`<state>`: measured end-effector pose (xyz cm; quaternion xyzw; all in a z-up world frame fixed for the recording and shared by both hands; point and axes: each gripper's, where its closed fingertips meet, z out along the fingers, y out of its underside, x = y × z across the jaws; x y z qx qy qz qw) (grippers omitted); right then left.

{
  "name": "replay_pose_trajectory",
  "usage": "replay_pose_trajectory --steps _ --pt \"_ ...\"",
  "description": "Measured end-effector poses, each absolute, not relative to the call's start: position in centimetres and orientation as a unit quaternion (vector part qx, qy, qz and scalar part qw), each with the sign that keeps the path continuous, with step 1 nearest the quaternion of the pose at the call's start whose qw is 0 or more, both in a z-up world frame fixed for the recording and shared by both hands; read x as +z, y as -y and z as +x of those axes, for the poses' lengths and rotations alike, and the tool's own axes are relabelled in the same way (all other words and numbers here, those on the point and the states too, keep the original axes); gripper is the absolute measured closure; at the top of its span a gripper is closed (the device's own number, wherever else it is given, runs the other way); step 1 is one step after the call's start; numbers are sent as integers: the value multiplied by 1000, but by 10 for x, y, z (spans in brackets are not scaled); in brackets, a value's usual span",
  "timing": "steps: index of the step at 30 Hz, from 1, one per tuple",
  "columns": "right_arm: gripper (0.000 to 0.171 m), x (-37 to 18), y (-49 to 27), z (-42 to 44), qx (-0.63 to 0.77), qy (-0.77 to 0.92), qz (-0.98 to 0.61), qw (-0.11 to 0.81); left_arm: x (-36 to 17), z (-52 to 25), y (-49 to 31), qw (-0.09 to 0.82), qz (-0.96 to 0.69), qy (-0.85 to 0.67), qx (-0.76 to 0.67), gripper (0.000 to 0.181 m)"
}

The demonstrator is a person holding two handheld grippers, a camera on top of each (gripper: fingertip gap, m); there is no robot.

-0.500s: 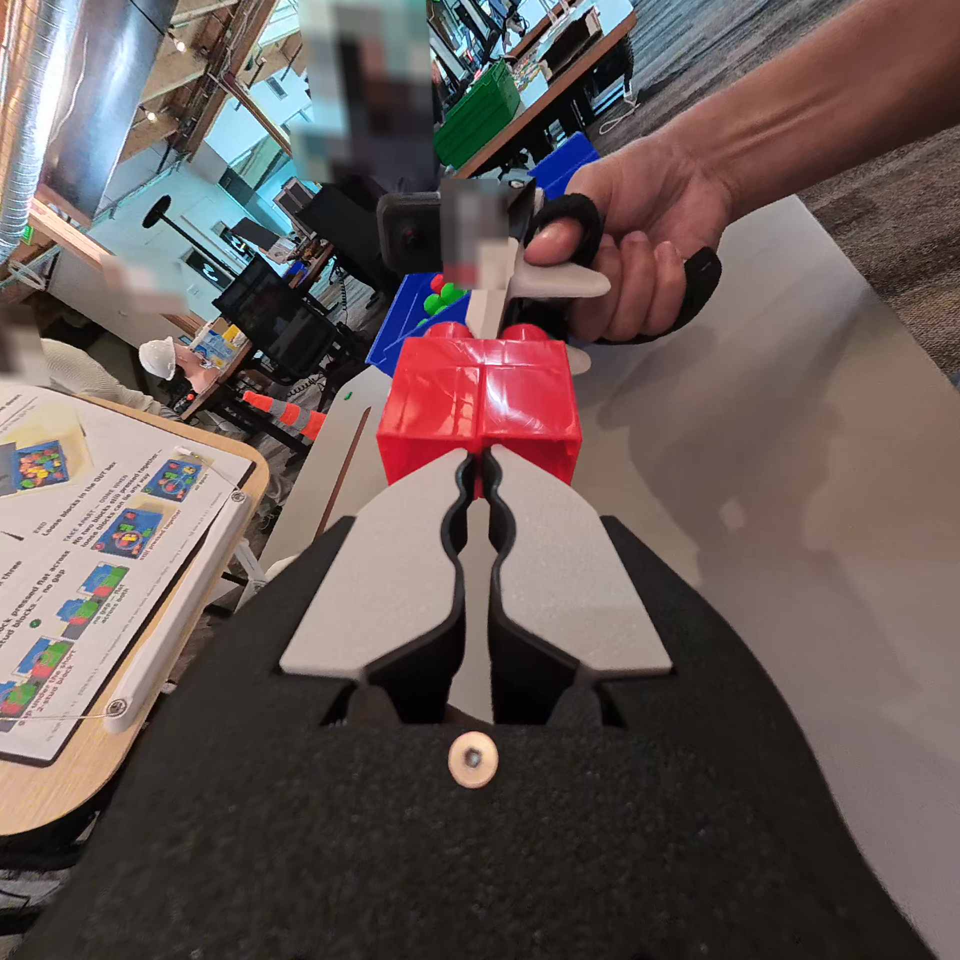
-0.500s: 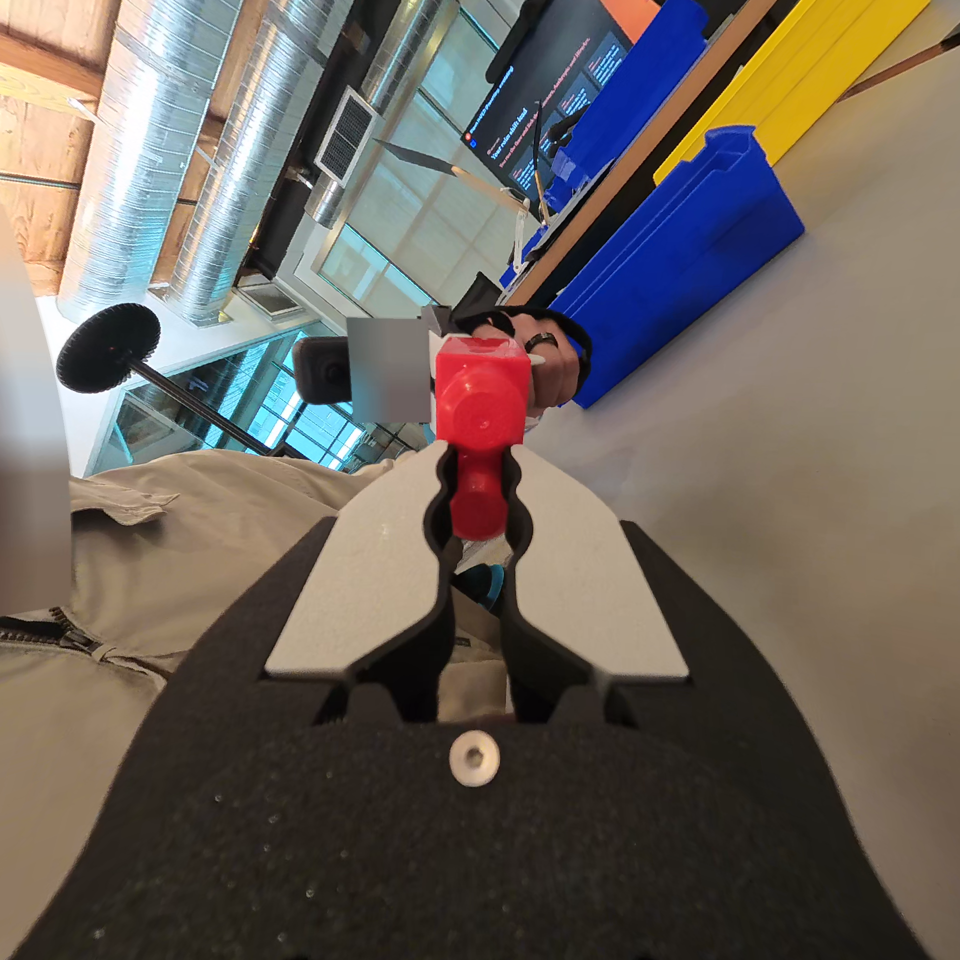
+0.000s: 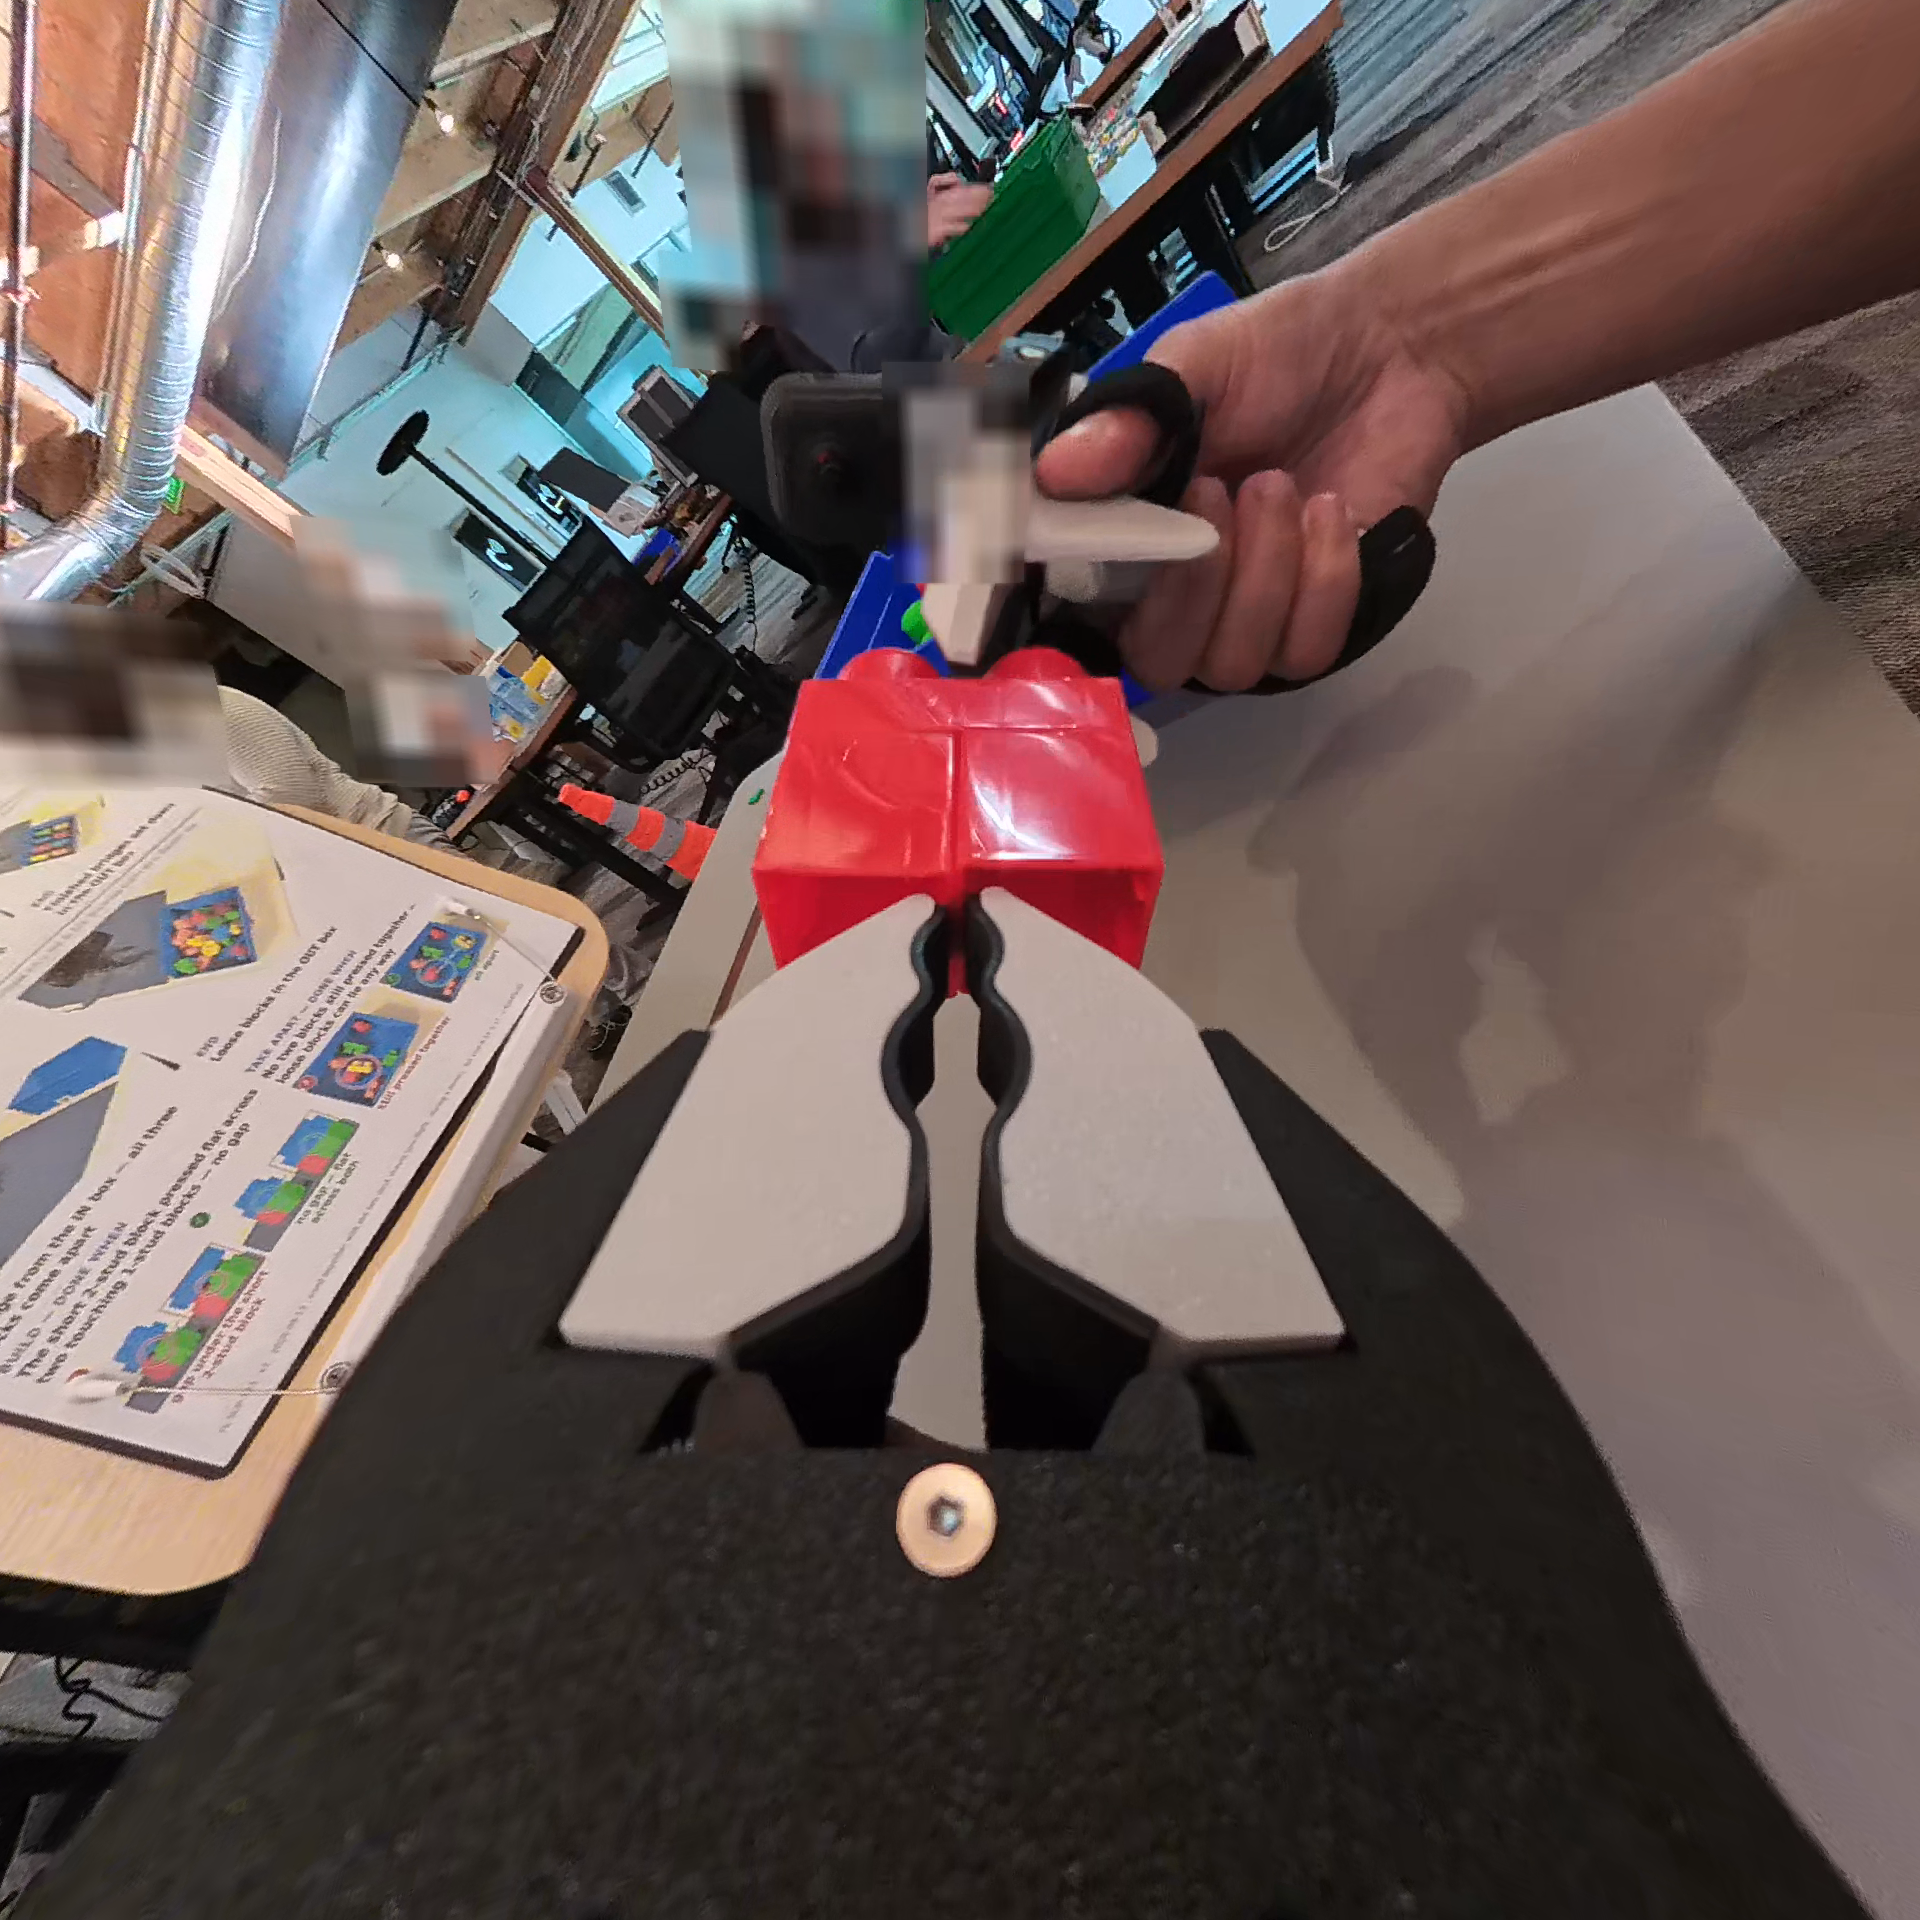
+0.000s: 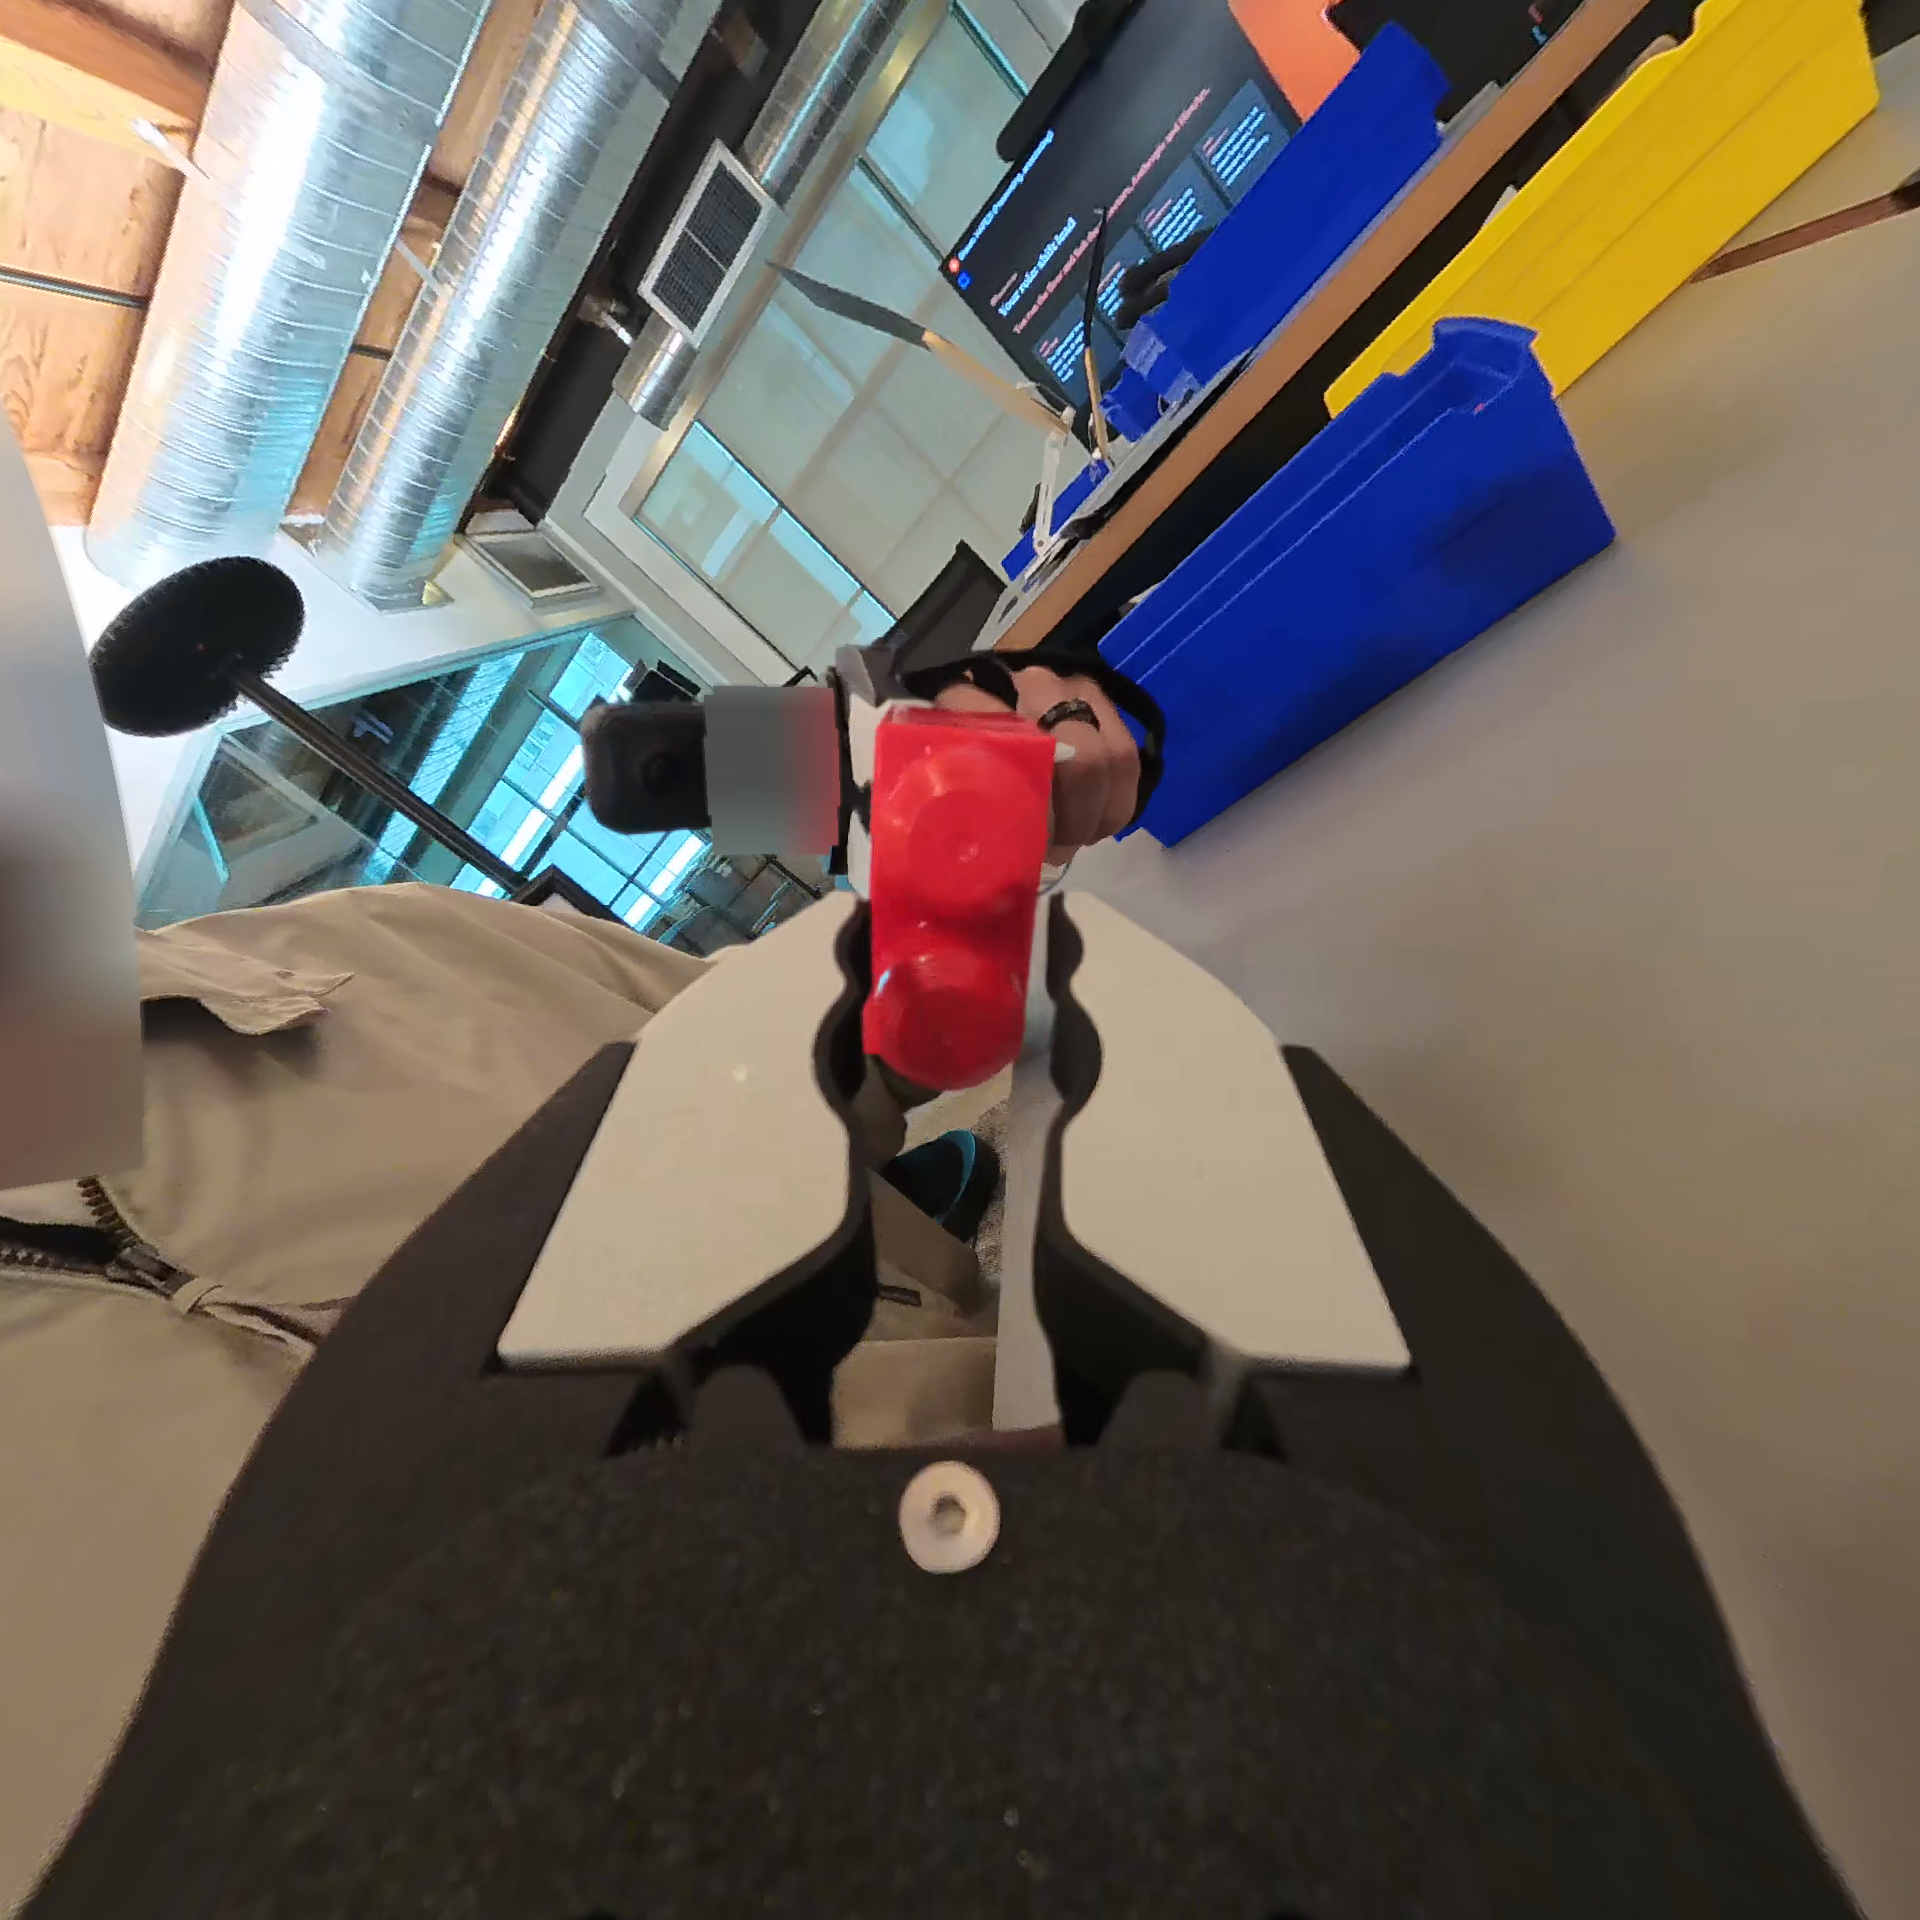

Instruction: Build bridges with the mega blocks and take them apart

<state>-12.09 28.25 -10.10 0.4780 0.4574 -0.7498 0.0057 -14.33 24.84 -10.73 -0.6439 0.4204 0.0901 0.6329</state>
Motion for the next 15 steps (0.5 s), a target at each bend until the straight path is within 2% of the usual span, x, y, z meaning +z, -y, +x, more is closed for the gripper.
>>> replay_pose_trajectory --steps 5,15 --pt "143 -94 -286 -122 -745 -464 479 -25 -110 -139 -242 629 -647 -424 73 179" --pt "143 -94 -288 -125 -747 -448 492 -13 -117 -129 -243 614 -640 -455 75 178"
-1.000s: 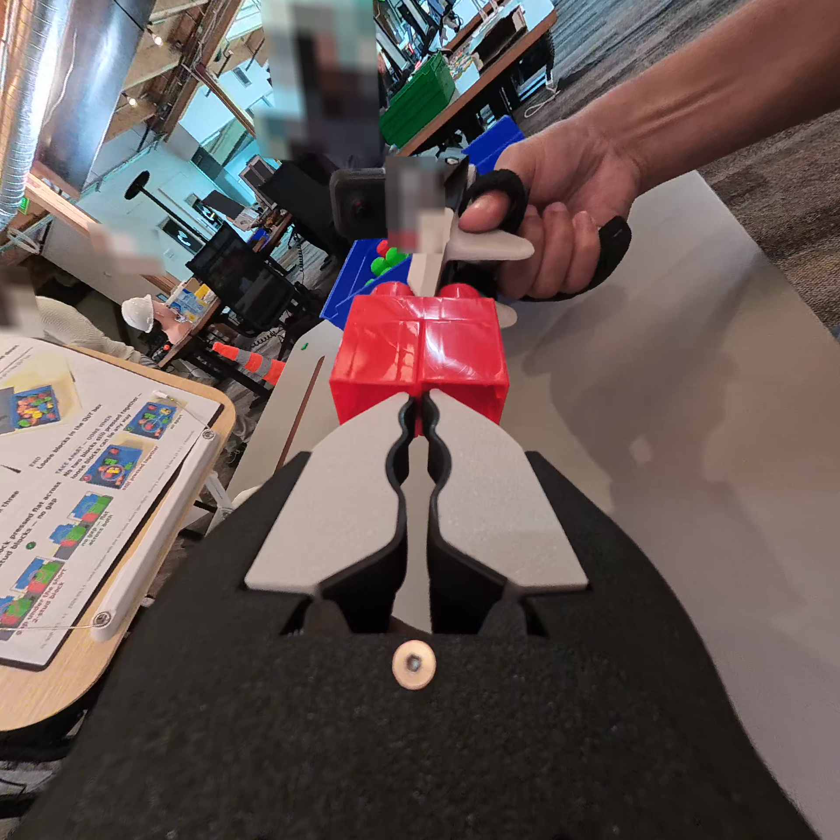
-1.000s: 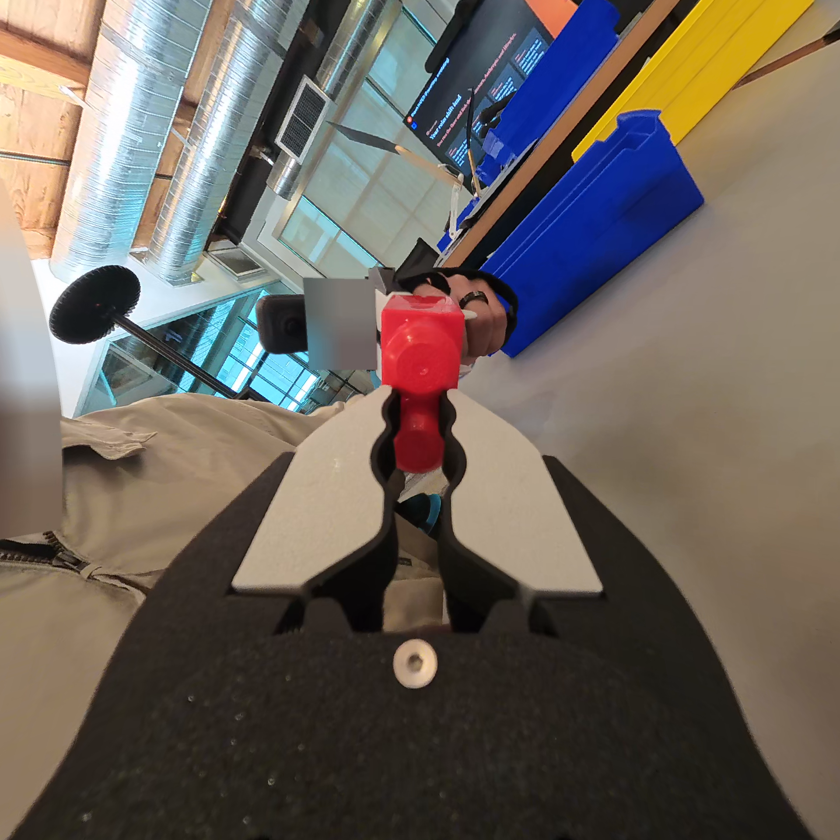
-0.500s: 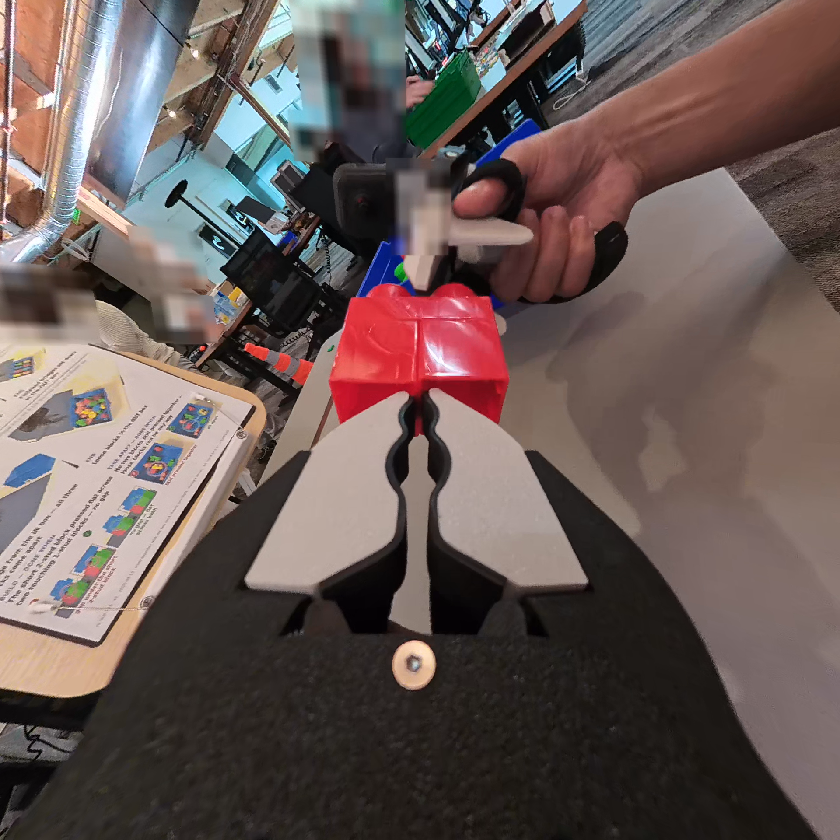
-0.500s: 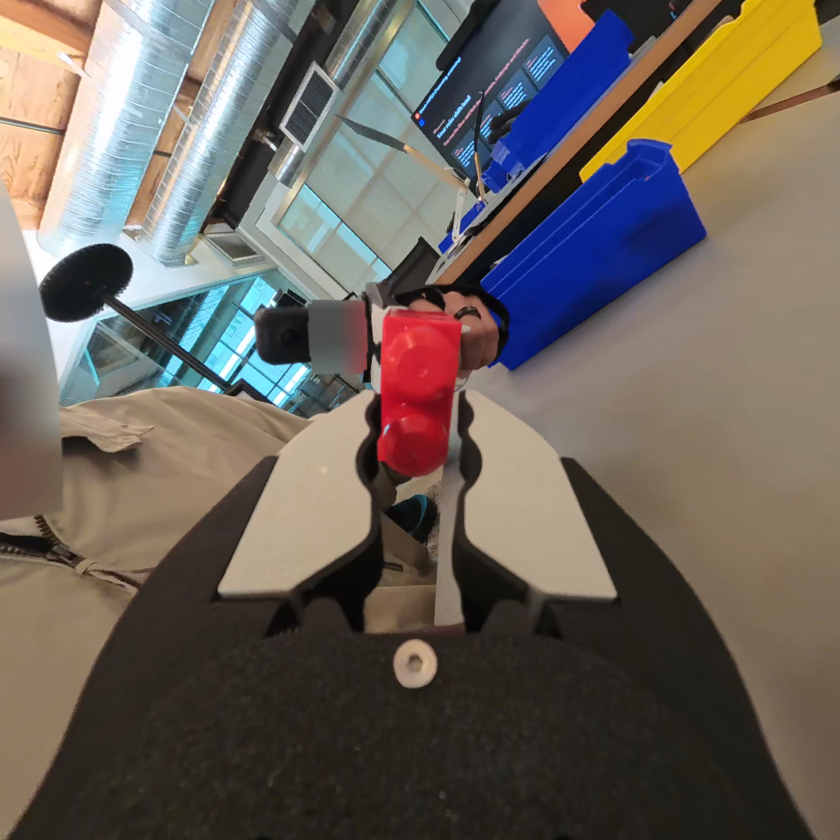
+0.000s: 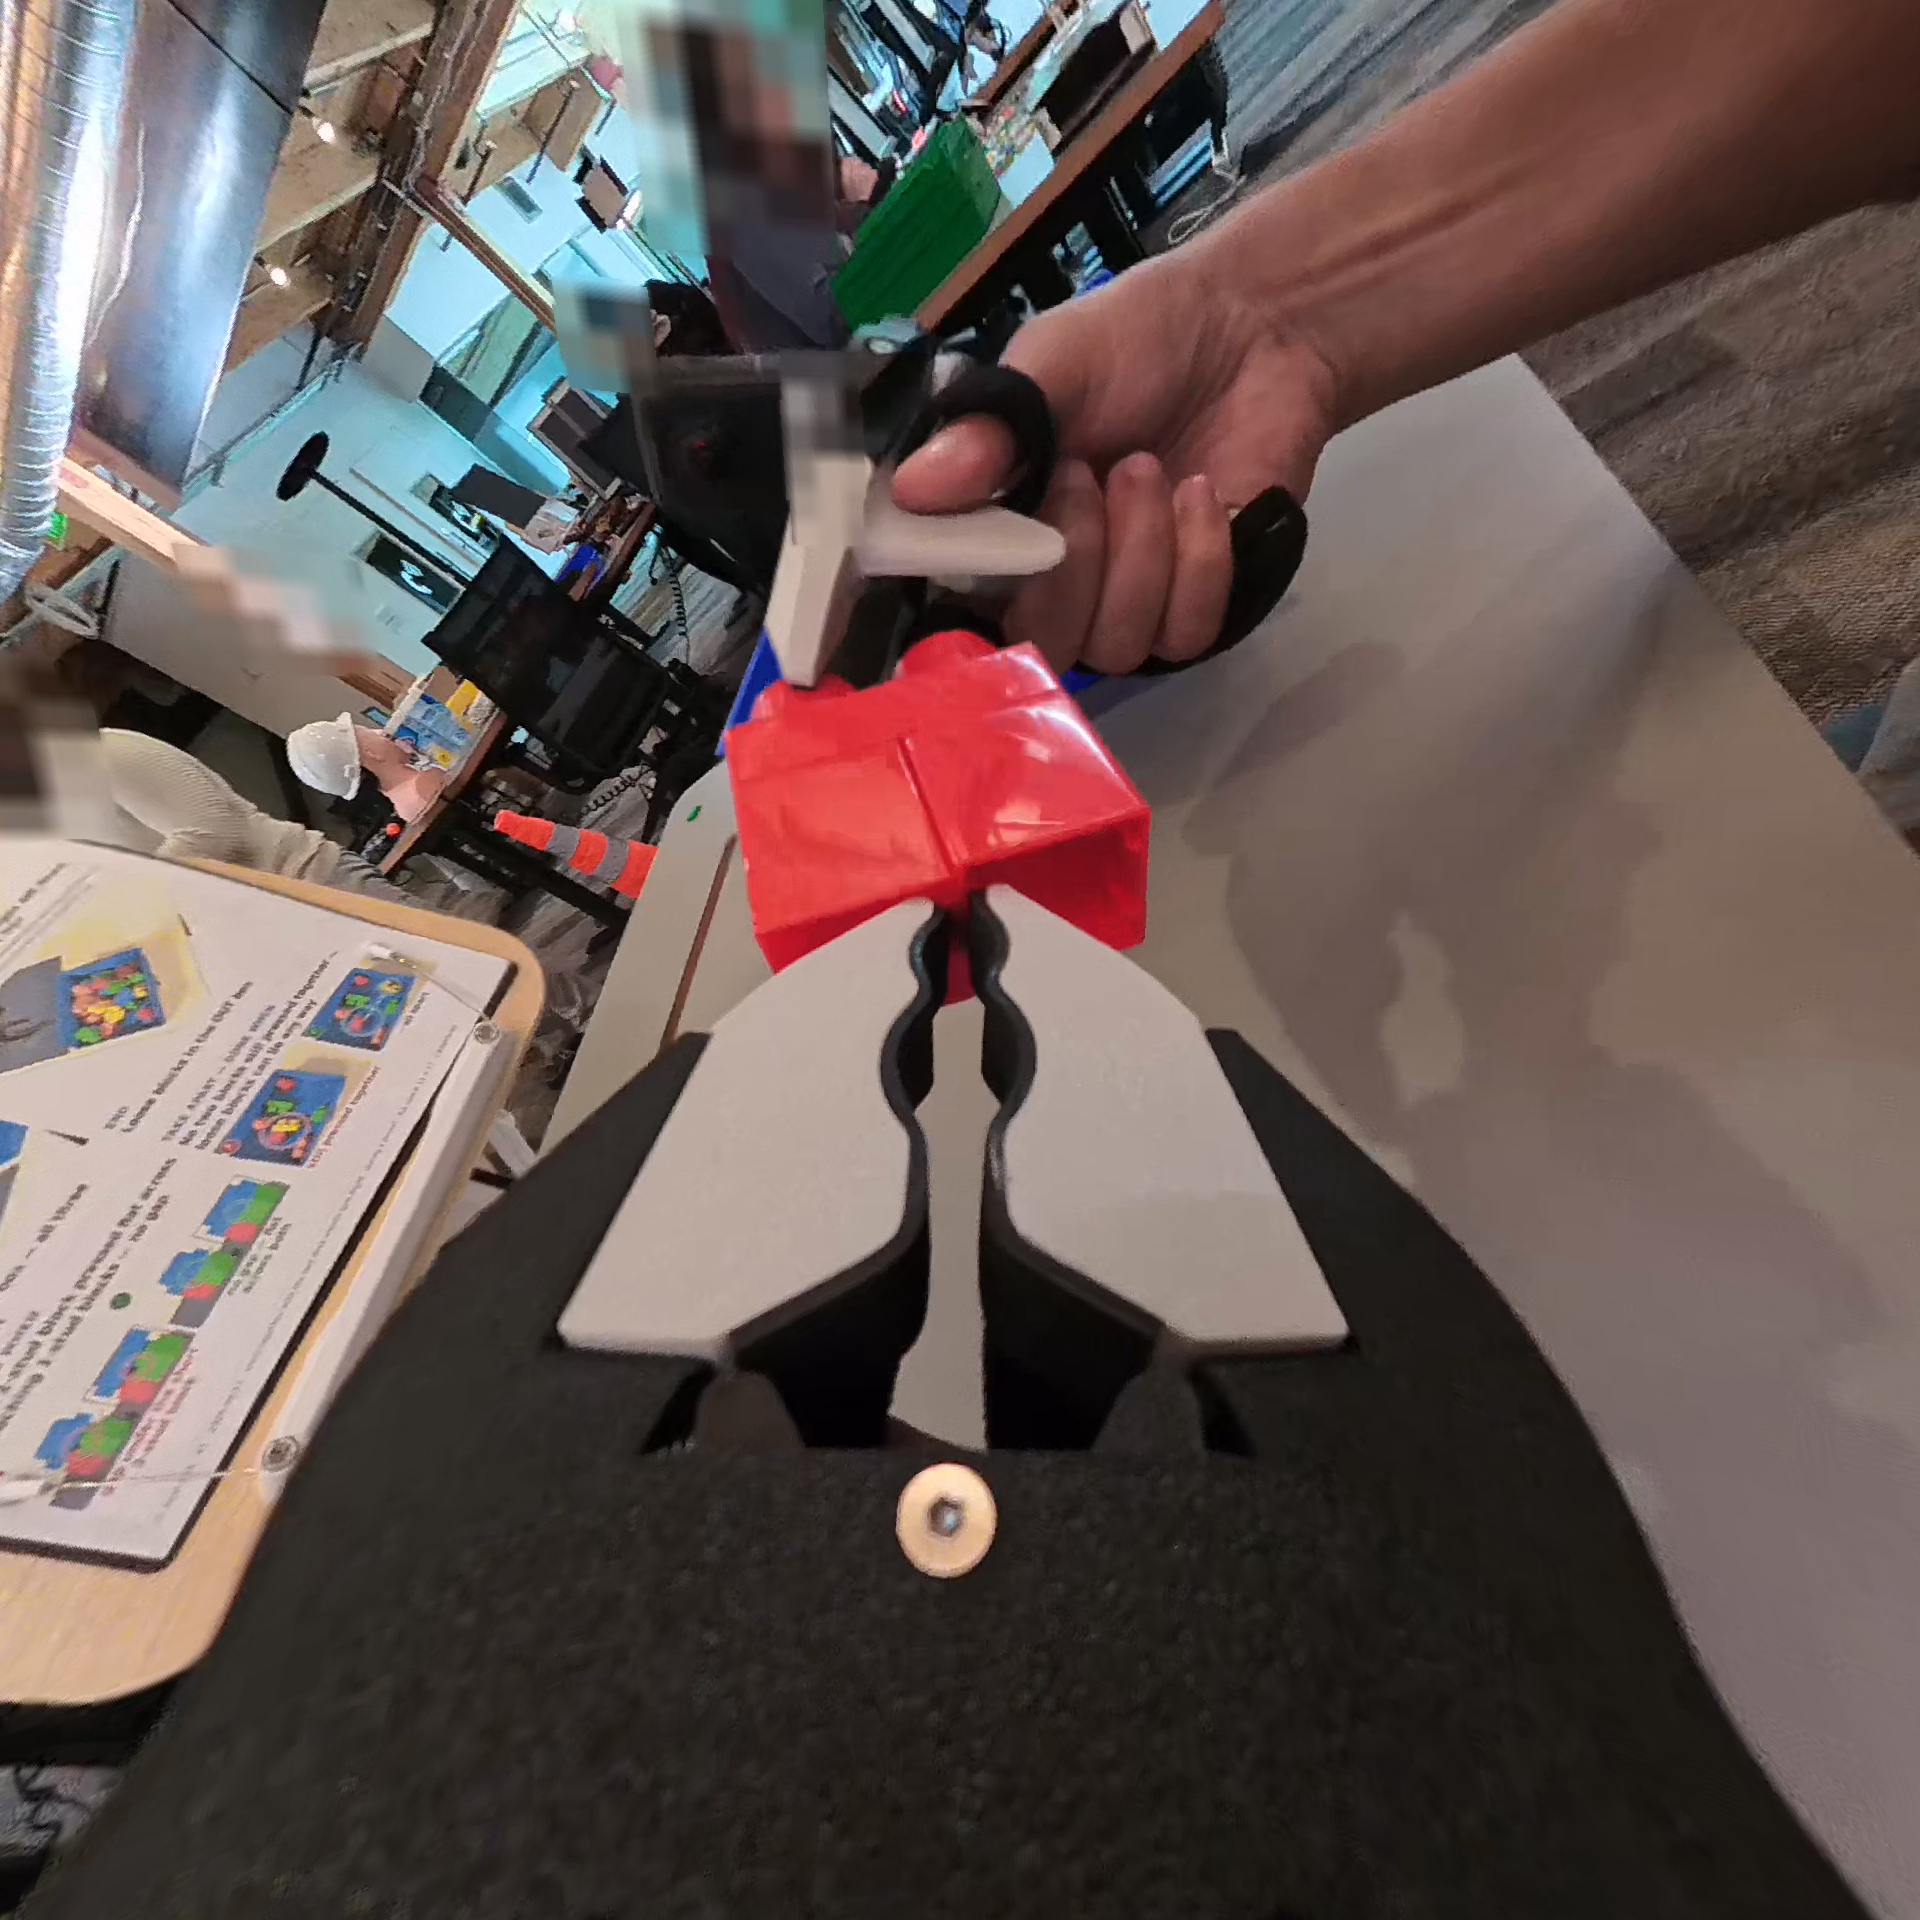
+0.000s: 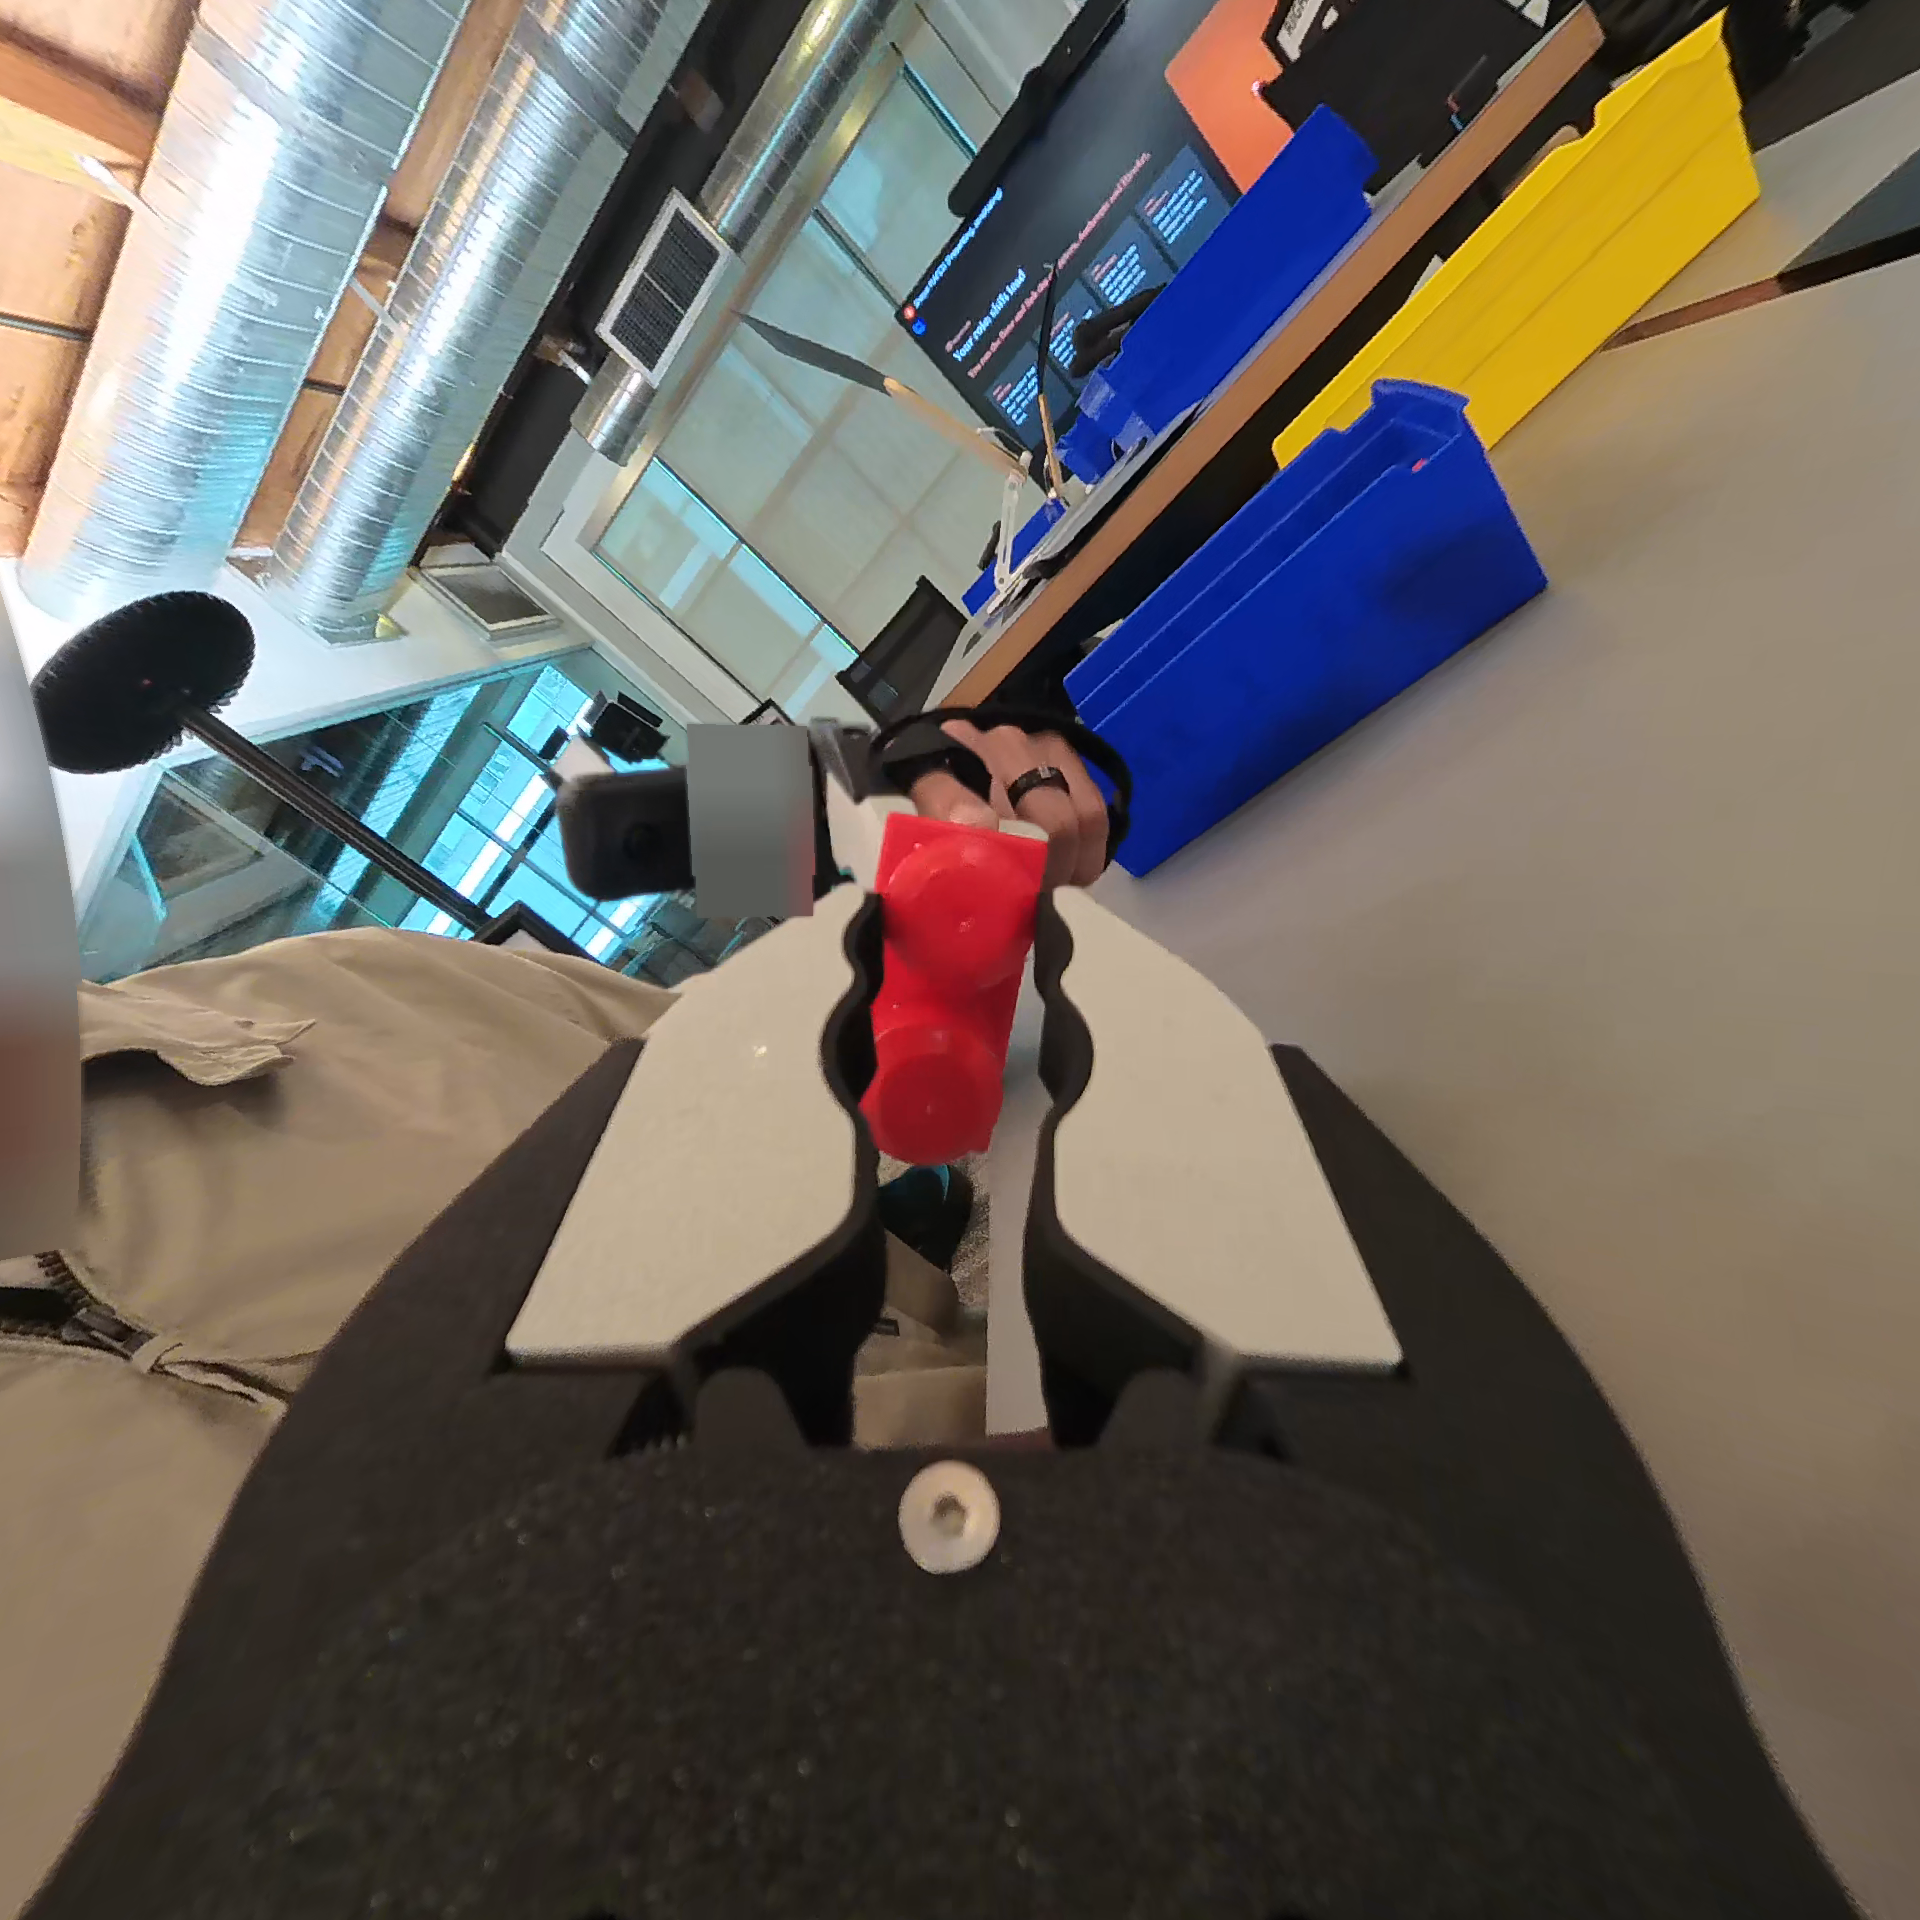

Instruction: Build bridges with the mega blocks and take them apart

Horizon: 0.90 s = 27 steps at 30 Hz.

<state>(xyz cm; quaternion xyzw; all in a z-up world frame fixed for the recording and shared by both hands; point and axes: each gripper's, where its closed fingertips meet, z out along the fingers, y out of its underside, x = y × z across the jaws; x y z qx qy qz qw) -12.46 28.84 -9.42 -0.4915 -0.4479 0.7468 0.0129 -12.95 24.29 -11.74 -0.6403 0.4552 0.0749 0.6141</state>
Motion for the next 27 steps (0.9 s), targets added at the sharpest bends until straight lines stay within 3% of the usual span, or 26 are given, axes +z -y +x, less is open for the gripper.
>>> replay_pose_trajectory --steps 11,14,22,27 --pt "143 -84 -289 -124 758 443 -478 29 -101 -139 -246 638 -638 -420 95 179" --pt "128 -84 -295 -124 748 442 -490 66 -94 -143 -242 647 -637 -405 104 179" --pt "114 -112 -289 -101 711 442 -516 181 -96 -185 -227 670 -662 -320 104 179" --pt "111 -141 -274 -98 724 378 -539 206 -106 -198 -220 669 -671 -294 126 179"
